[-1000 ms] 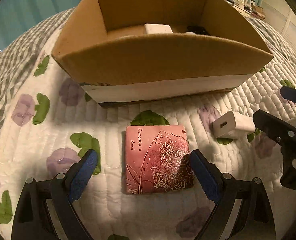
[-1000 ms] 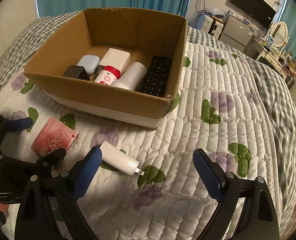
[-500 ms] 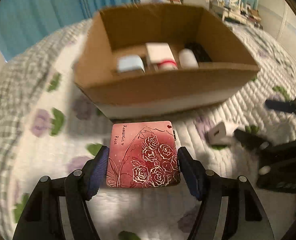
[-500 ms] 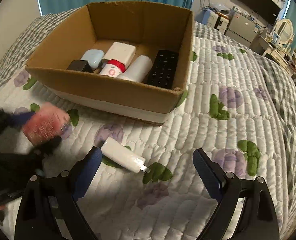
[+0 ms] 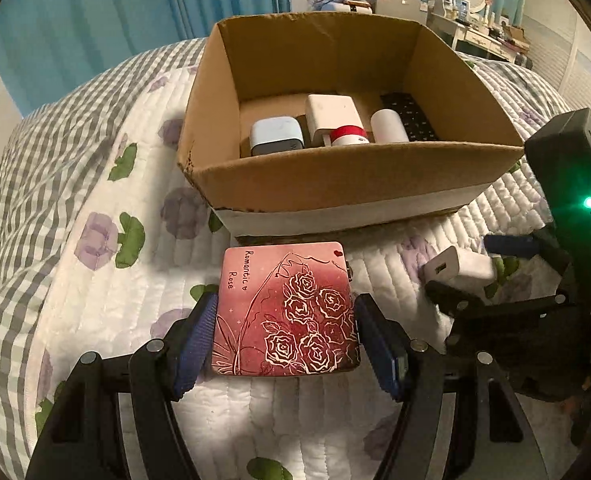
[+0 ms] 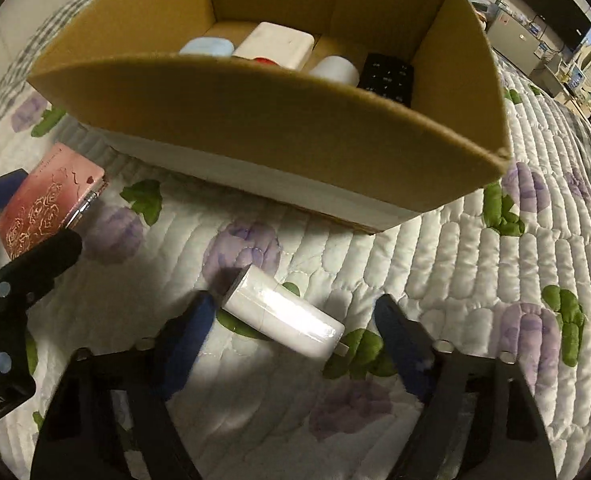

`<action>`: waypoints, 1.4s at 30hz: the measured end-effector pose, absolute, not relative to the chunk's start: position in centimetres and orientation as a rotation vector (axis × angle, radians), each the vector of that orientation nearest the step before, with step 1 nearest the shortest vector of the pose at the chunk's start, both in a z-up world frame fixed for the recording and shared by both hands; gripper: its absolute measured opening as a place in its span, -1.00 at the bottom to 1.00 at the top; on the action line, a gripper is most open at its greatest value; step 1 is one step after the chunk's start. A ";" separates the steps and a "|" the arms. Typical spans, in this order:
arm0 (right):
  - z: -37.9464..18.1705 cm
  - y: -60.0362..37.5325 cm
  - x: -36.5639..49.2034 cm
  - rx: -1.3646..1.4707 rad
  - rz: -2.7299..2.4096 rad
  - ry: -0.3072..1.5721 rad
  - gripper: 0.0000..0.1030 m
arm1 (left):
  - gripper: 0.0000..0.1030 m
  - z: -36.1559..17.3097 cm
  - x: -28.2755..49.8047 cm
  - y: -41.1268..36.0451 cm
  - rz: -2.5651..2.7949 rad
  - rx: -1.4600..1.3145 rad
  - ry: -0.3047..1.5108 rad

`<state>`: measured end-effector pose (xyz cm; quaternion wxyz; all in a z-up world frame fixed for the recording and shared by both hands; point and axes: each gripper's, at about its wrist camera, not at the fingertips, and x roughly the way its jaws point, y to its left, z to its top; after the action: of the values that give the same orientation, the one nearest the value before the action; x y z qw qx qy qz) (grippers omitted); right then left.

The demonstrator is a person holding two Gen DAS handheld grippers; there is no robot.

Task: Organize rigid objects
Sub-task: 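Grasp the red rose-patterned card with the left tool while the right tool grasps the white charger plug, then drop the card into the box with the left tool while the right tool drops the plug in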

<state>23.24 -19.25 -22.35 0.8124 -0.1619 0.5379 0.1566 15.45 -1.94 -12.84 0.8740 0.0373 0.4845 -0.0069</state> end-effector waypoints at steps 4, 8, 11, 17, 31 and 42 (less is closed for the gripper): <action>-22.3 -18.4 22.8 -0.355 0.354 1.129 0.10 | 0.37 -12.7 15.3 -1.8 -0.014 0.074 1.014; -21.2 -17.7 21.5 -0.383 0.364 1.055 0.07 | 0.37 -12.4 15.1 -1.9 -0.025 0.067 1.014; -20.0 -17.6 20.7 -0.382 0.366 1.004 0.07 | 0.37 -11.7 14.7 -2.3 -0.024 0.074 1.002; -17.1 -18.1 19.6 -0.375 0.367 0.929 0.06 | 0.37 -9.5 13.5 -2.7 -0.037 0.077 0.957; -6.1 -19.8 19.8 -0.364 0.345 0.725 0.06 | 0.37 0.0 15.5 -2.0 -0.048 0.070 0.765; -4.3 -19.7 27.7 -0.338 0.350 0.709 0.06 | 0.37 -3.1 26.4 -3.1 -0.057 0.091 0.837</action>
<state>27.74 -19.66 -4.29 0.9090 -0.1638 0.3435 0.1698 26.45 -3.12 -3.12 0.9123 0.0442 0.4063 -0.0276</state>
